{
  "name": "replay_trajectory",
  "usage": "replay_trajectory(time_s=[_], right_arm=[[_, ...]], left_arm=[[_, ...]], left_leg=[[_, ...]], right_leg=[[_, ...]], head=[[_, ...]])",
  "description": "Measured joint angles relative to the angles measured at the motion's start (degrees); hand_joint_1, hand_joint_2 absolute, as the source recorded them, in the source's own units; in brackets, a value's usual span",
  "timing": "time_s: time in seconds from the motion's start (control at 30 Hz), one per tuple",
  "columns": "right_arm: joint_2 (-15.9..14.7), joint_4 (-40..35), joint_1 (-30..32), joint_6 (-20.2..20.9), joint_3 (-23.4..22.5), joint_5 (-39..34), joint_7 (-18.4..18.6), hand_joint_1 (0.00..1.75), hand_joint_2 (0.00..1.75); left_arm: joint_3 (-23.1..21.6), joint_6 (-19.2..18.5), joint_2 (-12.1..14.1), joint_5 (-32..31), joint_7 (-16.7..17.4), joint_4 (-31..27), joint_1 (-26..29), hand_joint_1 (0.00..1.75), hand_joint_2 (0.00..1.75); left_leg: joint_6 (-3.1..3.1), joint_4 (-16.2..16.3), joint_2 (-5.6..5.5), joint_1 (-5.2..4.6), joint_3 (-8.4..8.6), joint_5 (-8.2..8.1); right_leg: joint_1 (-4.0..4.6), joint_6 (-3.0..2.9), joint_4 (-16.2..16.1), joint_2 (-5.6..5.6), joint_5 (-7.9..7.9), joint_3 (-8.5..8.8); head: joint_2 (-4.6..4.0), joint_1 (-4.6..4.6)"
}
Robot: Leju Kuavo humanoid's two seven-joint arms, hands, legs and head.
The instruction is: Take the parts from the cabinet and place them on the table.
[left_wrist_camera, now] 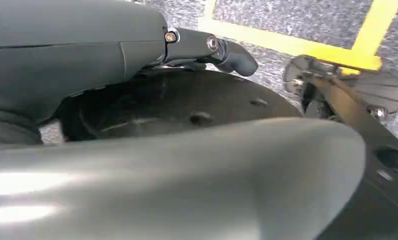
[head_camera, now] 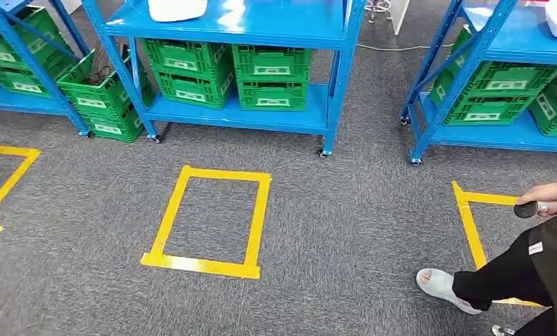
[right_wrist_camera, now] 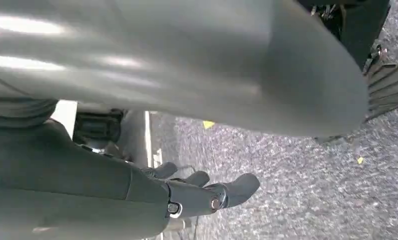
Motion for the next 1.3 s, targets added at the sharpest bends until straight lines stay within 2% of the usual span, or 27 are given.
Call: replay_trajectory(time_s=[0.03,0.07,0.13,0.2,0.23,0.33,0.4,0.43,0.47,0.53,0.57,0.6,0.7,0.73,0.77,0.8,0.87,0.9,0.93,0.97,1.03,1.07,1.1,1.17,1.23,1.27,1.3], right_arm=[[0.00,0.00,0.18,0.00,0.00,0.00,-0.09,0.00,0.00],[0.00,0.00,0.19,0.00,0.00,-0.02,-0.19,0.00,0.00],[0.00,0.00,0.24,0.00,0.00,0.00,-0.24,0.00,0.00],[0.00,-0.02,-0.17,0.00,0.02,0.00,-0.31,0.00,0.00],[0.00,-0.04,-0.19,0.00,0.02,0.00,-0.33,0.00,0.00],[0.00,-0.07,-0.15,0.02,0.04,0.00,-0.52,0.00,0.00],[0.00,-0.07,0.01,0.22,0.07,0.00,-0.68,0.00,0.00],[0.00,-0.07,0.05,0.22,0.11,0.00,-0.83,0.00,0.00],[0.00,-0.04,0.14,0.22,0.22,0.00,-0.85,0.00,0.00],[0.00,-0.04,0.26,0.15,0.41,-0.02,-0.92,0.00,0.00],[-0.09,0.00,0.35,0.11,0.42,-0.04,-0.92,0.00,0.00],[-0.11,0.02,0.27,0.04,0.42,-0.09,-0.94,0.00,0.00],[-0.15,0.00,-0.12,-0.26,0.46,-0.39,-1.03,0.00,0.00],[-0.15,-0.04,-0.31,-0.35,0.46,-0.48,-1.09,0.00,0.00],[-0.17,-0.04,-0.27,-0.42,0.48,-0.55,-1.09,0.00,0.00],[-0.15,-0.04,-0.09,-0.66,0.48,-0.68,-1.14,0.00,0.00],[-0.17,-0.04,-0.03,-0.72,0.50,-0.77,-1.14,0.00,0.00],[-0.17,-0.04,-0.06,-0.74,0.55,-0.79,-1.14,0.00,0.00],[-0.17,-0.04,-0.07,-0.81,0.55,-0.79,-1.14,0.00,0.00],[-0.17,-0.04,-0.07,-0.83,0.57,-0.79,-1.14,0.00,0.00],[-0.04,-0.04,-0.07,-0.83,0.61,-0.79,-1.14,0.00,0.00],[-0.02,-0.04,-0.06,-0.83,0.68,-0.79,-1.14,0.00,0.00],[-0.02,-0.04,0.04,-0.87,0.72,-0.81,-1.14,0.00,0.00],[-0.02,-0.06,-0.28,-0.87,0.85,-0.81,-1.14,0.00,0.00],[-0.02,-0.11,-0.62,-0.87,0.92,-0.81,-1.14,0.00,0.00],[-0.02,-0.15,-0.75,-0.87,0.94,-0.81,-1.14,0.00,0.00],[-0.02,-0.15,-0.51,-0.87,0.98,-0.81,-1.14,0.00,0.00]], left_arm=[[-0.02,0.00,0.02,-0.04,0.06,0.02,0.04,0.00,0.00],[0.00,-0.02,0.02,-0.07,0.04,0.07,0.02,0.00,0.00],[0.00,-0.11,0.00,-0.09,-0.02,0.04,0.02,0.00,0.00],[0.00,-0.26,-0.09,-0.09,-0.07,0.04,0.02,0.00,0.00],[0.00,-0.26,-0.11,-0.09,-0.07,0.04,0.00,0.00,0.00],[0.00,-0.31,-0.13,-0.17,-0.07,0.04,-0.03,0.00,0.00],[-0.02,-0.35,-0.13,-0.15,-0.09,0.04,-0.03,0.00,0.00],[-0.02,-0.37,-0.13,-0.15,-0.11,0.04,-0.01,0.00,0.00],[-0.02,-0.44,-0.13,-0.09,-0.11,0.04,-0.02,0.00,0.00],[-0.02,-0.44,-0.15,-0.09,-0.11,0.04,-0.07,0.00,0.00],[-0.02,-0.44,-0.26,-0.09,-0.11,0.04,-0.07,0.00,0.00],[-0.02,-0.39,-0.26,-0.15,-0.15,0.07,-0.26,0.00,0.00],[-0.02,-0.33,-0.28,-0.39,-0.31,0.11,-0.02,0.00,0.00],[-0.02,-0.31,-0.24,-0.46,-0.26,0.15,-0.04,0.00,0.00],[-0.02,-0.26,-0.15,-0.59,-0.20,0.17,-0.05,0.00,0.00],[-0.02,-0.24,-0.13,-0.59,-0.09,0.17,-0.12,0.00,0.00],[-0.04,-0.22,-0.13,-0.59,-0.15,0.15,-0.16,0.00,0.00],[-0.04,-0.22,-0.13,-0.59,-0.15,0.15,-0.15,0.00,0.00],[-0.04,-0.24,-0.13,-0.59,-0.13,0.15,-0.14,0.00,0.00],[-0.02,-0.24,-0.13,-0.57,-0.15,0.13,-0.10,0.00,0.00],[-0.04,-0.17,-0.09,-0.59,-0.13,0.15,-0.09,0.00,0.00],[-0.04,-0.09,-0.04,-0.59,-0.02,0.17,-0.02,0.00,0.00],[-0.04,-0.07,-0.04,-0.55,-0.02,0.20,0.10,0.00,0.00],[-0.04,-0.04,-0.11,-0.59,-0.13,0.20,0.12,0.00,0.00],[-0.04,-0.09,-0.13,-0.57,-0.13,0.17,0.10,0.00,0.00],[-0.04,-0.09,-0.15,-0.57,-0.15,0.15,0.07,0.00,0.00],[-0.04,-0.09,-0.17,-0.57,-0.11,0.15,-0.07,0.00,0.00]], left_leg=[[0.25,-2.72,2.35,-0.37,1.39,-0.25],[0.49,-3.65,2.10,-0.59,1.72,-0.93],[1.06,-3.47,0.79,-0.75,2.30,-0.98],[1.67,-3.84,-0.24,-0.19,2.44,-0.58],[1.74,-3.91,-0.57,-0.15,2.56,-0.56],[2.21,-3.93,-1.65,-0.10,2.69,-0.84],[2.34,-3.92,-2.72,-0.10,2.92,-1.12],[2.32,-3.92,-3.48,-0.10,3.19,-1.29],[2.24,-3.92,-4.24,-0.09,3.50,-1.48],[1.94,-3.93,-5.61,-0.05,4.20,-1.81],[1.77,-3.98,-6.11,0.25,3.63,-1.99],[1.23,-3.86,-6.76,-0.05,4.15,-2.33],[0.10,-4.45,-8.01,0.71,3.83,-2.11],[-0.30,-4.43,-8.28,0.58,3.83,-2.40],[-0.25,-3.09,-5.27,0.31,3.56,-2.81],[-0.25,-0.05,-2.98,0.11,1.89,-4.36],[-0.34,8.47,-1.81,0.08,-3.21,-7.70],[-0.41,11.55,-1.70,0.08,-5.24,-8.29],[-0.43,12.07,-1.64,0.09,-5.91,-7.62],[-0.42,9.90,-1.37,0.12,-5.12,-5.54],[-0.24,0.97,0.32,0.15,-0.59,-0.46],[-0.06,-2.92,2.68,0.05,1.42,0.40],[0.20,-3.97,4.27,-0.52,2.12,-0.93],[0.80,-3.66,2.53,-0.50,2.68,-0.96],[1.30,-3.86,0.99,-0.36,2.65,-0.83],[1.43,-3.93,0.28,-0.12,2.77,-0.77],[1.63,-3.93,-0.31,-0.06,2.76,-0.81]], right_leg=[[0.15,0.38,0.14,-0.30,-0.49,-0.54],[0.58,0.88,0.59,-0.53,-1.45,-0.53],[0.47,1.44,0.10,-1.50,-1.70,0.00],[0.43,1.97,0.31,-2.44,-2.02,0.34],[0.32,2.40,1.37,-1.65,-2.63,0.28],[-0.14,3.16,11.78,-0.32,-7.63,-5.44],[-0.39,3.44,17.41,-0.19,-8.52,-9.20],[-0.56,3.47,16.98,-0.14,-7.05,-9.66],[-0.68,3.41,14.39,-0.04,-4.58,-9.04],[-0.86,3.06,5.37,1.40,1.42,-6.00],[-1.06,2.74,1.81,4.76,2.27,-4.94],[-0.77,2.52,1.03,4.89,1.70,-4.18],[-0.11,1.51,1.10,3.57,1.74,-3.34],[-0.58,0.98,-0.31,2.70,2.15,-2.42],[-0.48,0.69,-0.97,1.88,2.24,-1.55],[-0.34,0.15,-1.28,1.32,1.97,-1.18],[-0.05,-0.30,-1.22,-0.11,1.57,-0.98],[-0.01,-0.40,-1.20,-0.84,1.32,-0.83],[0.01,-0.33,-1.18,-1.46,1.09,-0.60],[0.01,-0.21,-1.16,-2.22,0.76,-0.21],[-0.01,0.17,-1.00,-3.51,-0.05,0.47],[0.08,0.54,-0.77,-4.08,-0.57,0.87],[0.63,1.07,-0.37,-4.40,-1.51,0.60],[0.62,1.48,-0.42,-5.41,-1.99,1.08],[0.44,2.04,-0.30,-6.83,-2.27,1.48],[0.14,2.51,0.64,-4.99,-3.06,1.53],[-0.03,2.80,3.41,-2.30,-4.81,0.17]], head=[[0.00,-0.28],[0.00,-0.57],[0.00,-0.06],[0.00,-0.02],[0.00,0.22],[0.00,1.40],[0.00,1.57],[0.00,1.75],[0.00,1.90],[0.00,2.32],[0.00,2.52],[0.00,2.41],[0.00,2.65],[0.00,2.54],[0.00,2.30],[0.00,1.64],[0.00,1.03],[0.00,0.83],[0.00,0.68],[0.00,0.50],[0.00,0.07],[0.00,-0.26],[0.00,-0.66],[0.00,0.24],[0.00,0.33],[0.00,0.55],[0.00,0.99]])
